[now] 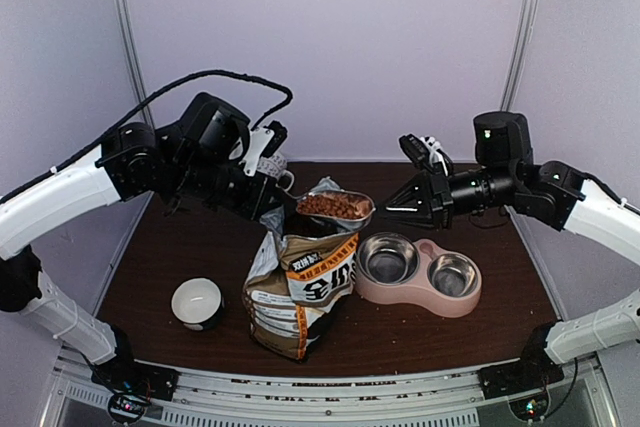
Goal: Serve the pet food
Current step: Collect the pet food from the pet food bag, then place the pet food in the pet food bowl.
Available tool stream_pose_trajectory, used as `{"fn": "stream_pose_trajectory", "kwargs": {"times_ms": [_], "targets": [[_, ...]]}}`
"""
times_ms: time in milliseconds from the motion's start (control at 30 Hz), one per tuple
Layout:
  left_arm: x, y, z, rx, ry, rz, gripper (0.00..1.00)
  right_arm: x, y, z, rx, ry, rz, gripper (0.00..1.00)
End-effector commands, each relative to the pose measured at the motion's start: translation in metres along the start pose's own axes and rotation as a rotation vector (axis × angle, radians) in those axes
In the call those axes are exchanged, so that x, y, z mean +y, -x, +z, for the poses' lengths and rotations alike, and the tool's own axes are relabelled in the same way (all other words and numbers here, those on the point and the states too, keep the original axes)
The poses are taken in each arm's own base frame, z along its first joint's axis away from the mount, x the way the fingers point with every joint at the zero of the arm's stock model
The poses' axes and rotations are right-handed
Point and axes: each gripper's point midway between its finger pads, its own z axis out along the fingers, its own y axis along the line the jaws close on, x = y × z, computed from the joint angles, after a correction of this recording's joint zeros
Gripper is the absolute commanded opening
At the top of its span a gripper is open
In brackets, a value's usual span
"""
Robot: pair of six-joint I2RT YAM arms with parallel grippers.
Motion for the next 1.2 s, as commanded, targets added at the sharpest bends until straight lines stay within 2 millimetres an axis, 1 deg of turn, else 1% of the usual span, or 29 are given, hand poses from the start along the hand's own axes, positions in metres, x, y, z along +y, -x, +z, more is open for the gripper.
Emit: {"fn": "stream_pose_trajectory", "kwargs": {"times_ms": [0,267,567,700,833,1067,1167], "targets": [[0.0,0.067,-0.044,-0.27,-0.029,-0.063,0.05,0.019,0.002,-0.01,-0.023,0.071,-0.034,0.0],[0.0,0.068,-0.044,-0.27,-0.035,-0.075,0.05,0.038,0.003,-0.017,-0.047,0.149,-0.076,0.0],[-0.001,0.068,-0.042,-0.265,-0.042,-0.073,0.05,0.056,0.009,-0.026,-0.108,0.234,-0.113,0.0],[-0.002,0.068,-0.042,-0.264,-0.047,-0.07,0.05,0.058,0.01,-0.027,-0.117,0.24,-0.118,0.0],[-0.003,0.069,-0.042,-0.265,-0.049,-0.071,0.05,0.065,0.012,-0.03,-0.14,0.288,-0.126,0.0],[-0.002,0.069,-0.042,-0.265,-0.044,-0.07,0.05,0.071,0.017,-0.036,-0.177,0.3,-0.138,0.0],[-0.001,0.07,-0.041,-0.266,-0.041,-0.074,0.05,0.069,0.02,-0.037,-0.197,0.282,-0.127,0.0]]}}
